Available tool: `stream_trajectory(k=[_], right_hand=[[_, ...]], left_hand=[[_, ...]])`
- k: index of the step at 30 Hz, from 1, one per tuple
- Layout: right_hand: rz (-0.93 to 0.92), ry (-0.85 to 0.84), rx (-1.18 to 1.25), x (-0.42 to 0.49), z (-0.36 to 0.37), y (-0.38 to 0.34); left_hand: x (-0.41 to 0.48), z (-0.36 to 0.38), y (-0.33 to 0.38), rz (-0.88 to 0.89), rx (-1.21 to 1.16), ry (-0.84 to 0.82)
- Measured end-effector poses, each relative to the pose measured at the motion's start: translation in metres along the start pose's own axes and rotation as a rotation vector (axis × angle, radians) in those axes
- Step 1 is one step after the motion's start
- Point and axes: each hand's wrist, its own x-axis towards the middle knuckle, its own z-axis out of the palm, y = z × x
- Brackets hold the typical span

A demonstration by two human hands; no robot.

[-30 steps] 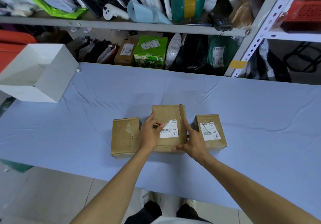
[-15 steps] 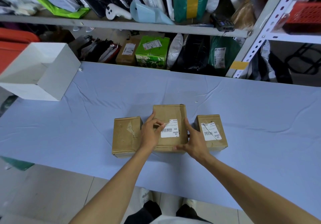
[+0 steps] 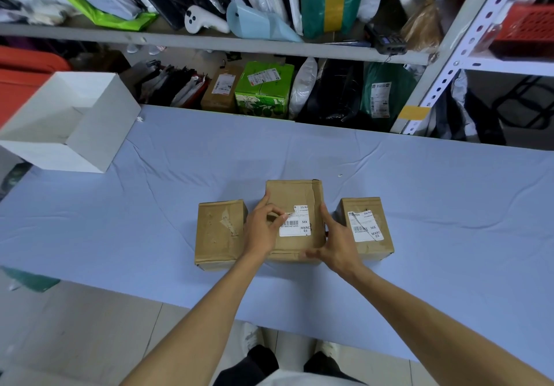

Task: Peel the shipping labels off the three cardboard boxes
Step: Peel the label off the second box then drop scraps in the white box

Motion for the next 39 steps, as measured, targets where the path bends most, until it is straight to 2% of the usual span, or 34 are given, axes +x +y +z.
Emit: stream_trajectory(k=[26, 39], right_hand=[[-0.005, 0.01, -0.002, -0.0022, 0.0018, -0.0021], [-0.005, 0.014, 0.009, -0.0024, 0.002, -0.0012]], left_hand=[[0.0012, 0.0032, -0.002, -0.039, -0.063, -0.042], [-0.0014, -0.0003, -0.0004, 0.047, -0.055, -0.043]])
